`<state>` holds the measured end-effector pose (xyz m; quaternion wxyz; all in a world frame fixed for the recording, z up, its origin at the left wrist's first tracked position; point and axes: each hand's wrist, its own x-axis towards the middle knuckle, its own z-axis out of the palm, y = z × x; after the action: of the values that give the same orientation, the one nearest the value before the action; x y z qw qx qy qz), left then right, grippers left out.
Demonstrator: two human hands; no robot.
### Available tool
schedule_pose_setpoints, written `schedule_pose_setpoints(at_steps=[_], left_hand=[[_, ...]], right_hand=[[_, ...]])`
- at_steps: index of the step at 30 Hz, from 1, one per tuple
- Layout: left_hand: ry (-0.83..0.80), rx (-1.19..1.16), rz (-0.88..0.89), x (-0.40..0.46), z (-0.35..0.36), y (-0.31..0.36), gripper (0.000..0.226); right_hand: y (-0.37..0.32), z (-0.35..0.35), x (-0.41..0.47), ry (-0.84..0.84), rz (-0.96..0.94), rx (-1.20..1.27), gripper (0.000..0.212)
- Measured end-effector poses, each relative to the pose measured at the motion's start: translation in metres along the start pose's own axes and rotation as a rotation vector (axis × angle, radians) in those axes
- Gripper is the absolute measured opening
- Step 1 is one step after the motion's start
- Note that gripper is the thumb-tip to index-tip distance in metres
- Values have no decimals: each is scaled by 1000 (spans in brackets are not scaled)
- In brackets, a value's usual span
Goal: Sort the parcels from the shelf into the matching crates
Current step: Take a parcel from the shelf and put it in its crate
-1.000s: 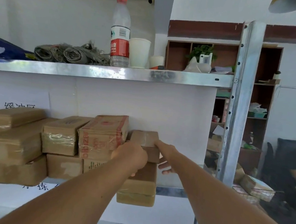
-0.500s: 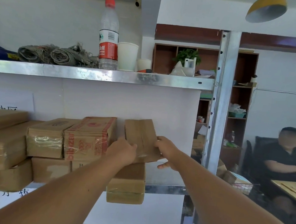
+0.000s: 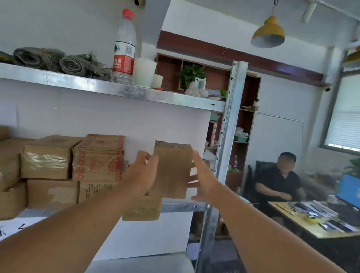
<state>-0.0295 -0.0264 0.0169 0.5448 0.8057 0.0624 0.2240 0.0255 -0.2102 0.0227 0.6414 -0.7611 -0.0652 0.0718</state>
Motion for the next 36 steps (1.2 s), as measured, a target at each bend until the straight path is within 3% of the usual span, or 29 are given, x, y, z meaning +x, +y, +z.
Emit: schedule_pose_setpoints(at_steps=[3, 6, 10, 15, 19, 21, 26, 36], left_hand=[[-80, -43, -17, -22, 4, 8, 65], [-108, -57, 25, -39, 19, 11, 58], [-211, -80, 150, -66, 43, 21, 43], [-354, -14, 278, -100, 81, 38, 48], [-458, 58, 400, -142, 113, 52, 87], [-468, 79, 448, -161, 130, 58, 96], [-519, 51, 501, -213, 171, 63, 92], [-622, 90, 513, -312, 231, 58, 98]], right_hand=[[4, -8, -32, 28, 21, 42, 75], [10, -22, -61, 77, 30, 113, 65], [18, -50, -102, 134, 5, 125, 39], [25, -93, -153, 217, -71, 120, 13], [48, -131, -179, 332, -233, -7, 19], [67, -153, -190, 381, -307, -52, 26], [110, -204, -238, 397, -358, -163, 62], [186, -257, -331, 466, -279, -153, 75]])
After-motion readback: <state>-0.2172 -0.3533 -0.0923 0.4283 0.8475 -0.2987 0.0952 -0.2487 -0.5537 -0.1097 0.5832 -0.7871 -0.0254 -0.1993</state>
